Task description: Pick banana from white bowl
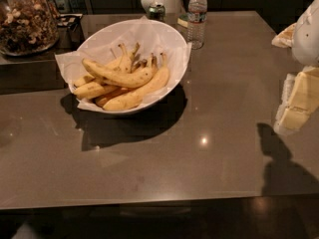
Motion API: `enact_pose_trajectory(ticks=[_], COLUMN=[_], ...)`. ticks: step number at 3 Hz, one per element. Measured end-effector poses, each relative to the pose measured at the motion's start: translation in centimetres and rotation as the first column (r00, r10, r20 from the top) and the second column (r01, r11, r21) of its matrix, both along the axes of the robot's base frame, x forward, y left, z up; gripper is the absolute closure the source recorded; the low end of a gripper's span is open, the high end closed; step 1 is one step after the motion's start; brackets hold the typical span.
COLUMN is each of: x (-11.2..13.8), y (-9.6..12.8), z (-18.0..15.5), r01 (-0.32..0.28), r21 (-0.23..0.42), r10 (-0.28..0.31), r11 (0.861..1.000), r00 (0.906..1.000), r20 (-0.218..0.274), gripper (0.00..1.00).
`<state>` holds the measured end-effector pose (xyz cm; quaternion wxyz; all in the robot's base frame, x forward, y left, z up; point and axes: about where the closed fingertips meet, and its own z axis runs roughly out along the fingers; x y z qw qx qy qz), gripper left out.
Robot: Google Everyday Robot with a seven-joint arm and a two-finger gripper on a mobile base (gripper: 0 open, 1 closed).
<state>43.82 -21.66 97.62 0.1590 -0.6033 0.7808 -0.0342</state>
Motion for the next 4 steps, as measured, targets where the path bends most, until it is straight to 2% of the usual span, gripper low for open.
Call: enact_pose_trajectory(ticks=[1, 2, 3, 4], x=[0.1, 1.0, 2.9, 4.8], y=[0.0, 0.5, 1.9, 4.7], z=[0.1, 0.7, 1.4, 1.7], r01=[0.001, 0.005, -0.020, -0.069], r21=[0.007, 0.070, 0.170, 0.264], r10=[-0.001, -0.006, 0.017, 0.067], r11=[1.000, 0.998, 0.985, 0.962], r00=[1.0000, 0.9999, 0.9996, 0.9976], r20=[0.004, 0.014, 0.022, 0.015], gripper=[0.00, 0.00, 0.00, 0.00])
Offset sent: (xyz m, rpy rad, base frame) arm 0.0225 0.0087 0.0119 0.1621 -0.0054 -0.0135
